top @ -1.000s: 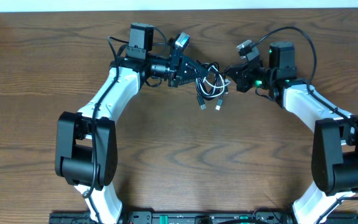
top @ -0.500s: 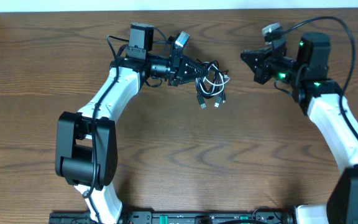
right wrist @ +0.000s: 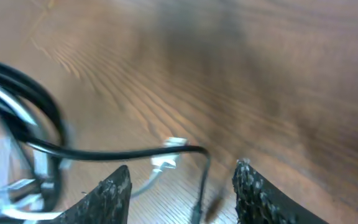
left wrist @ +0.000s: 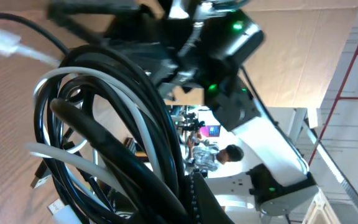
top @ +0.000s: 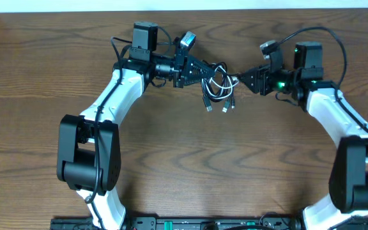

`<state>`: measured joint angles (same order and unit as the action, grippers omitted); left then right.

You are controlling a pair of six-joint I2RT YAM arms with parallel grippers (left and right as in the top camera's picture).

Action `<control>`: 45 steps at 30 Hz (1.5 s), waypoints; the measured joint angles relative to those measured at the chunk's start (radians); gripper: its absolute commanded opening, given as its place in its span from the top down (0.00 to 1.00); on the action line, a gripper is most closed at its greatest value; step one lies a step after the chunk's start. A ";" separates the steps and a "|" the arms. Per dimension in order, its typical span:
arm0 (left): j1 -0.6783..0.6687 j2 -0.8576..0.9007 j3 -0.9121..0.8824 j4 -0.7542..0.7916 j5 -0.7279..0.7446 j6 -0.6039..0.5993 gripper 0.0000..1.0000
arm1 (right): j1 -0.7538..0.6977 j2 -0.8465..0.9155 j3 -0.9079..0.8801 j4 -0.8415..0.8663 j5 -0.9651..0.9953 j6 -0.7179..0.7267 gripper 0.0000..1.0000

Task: Untangle cables

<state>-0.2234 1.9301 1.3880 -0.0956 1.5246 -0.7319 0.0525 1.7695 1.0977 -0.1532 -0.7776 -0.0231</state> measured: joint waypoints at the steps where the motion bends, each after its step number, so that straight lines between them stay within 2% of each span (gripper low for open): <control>1: 0.000 0.000 0.000 0.019 0.001 -0.028 0.93 | 0.000 0.015 0.000 0.001 -0.001 -0.005 0.48; 7: 0.000 0.000 0.000 0.165 0.012 -0.180 0.92 | 0.000 0.079 0.000 0.026 -0.030 -0.032 0.47; 11: 0.000 0.000 -0.002 0.371 0.018 -0.335 0.93 | 0.006 0.115 0.000 0.098 -0.052 -0.040 0.47; 14: 0.000 -0.002 0.000 0.503 0.019 -0.439 0.93 | 0.018 0.140 0.000 0.167 -0.060 -0.034 0.52; 17: 0.000 -0.011 0.000 0.637 0.018 -0.556 0.93 | 0.035 0.163 -0.001 0.247 -0.050 -0.001 0.64; 22: 0.000 -0.023 0.000 0.691 0.020 -0.659 0.92 | 0.045 0.167 -0.001 0.323 -0.005 0.056 0.96; 23: 0.000 -0.024 0.000 0.692 0.020 -0.669 0.93 | 0.045 0.167 -0.001 0.331 0.002 0.068 0.99; 28: 0.000 -0.024 0.000 0.700 0.020 -0.681 0.92 | 0.025 0.167 -0.001 0.332 0.005 0.133 0.99; 35: 0.000 -0.024 0.000 0.699 0.020 -0.596 0.92 | -0.062 0.135 -0.001 0.330 -0.102 0.226 0.99; 45: 0.000 -0.024 0.000 0.703 0.023 -0.504 0.93 | -0.097 -0.160 -0.001 0.335 -0.188 0.287 0.99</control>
<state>-0.2234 1.9064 1.3880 0.6071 1.5475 -1.2358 -0.0441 1.6093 1.0966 0.1814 -0.9661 0.2642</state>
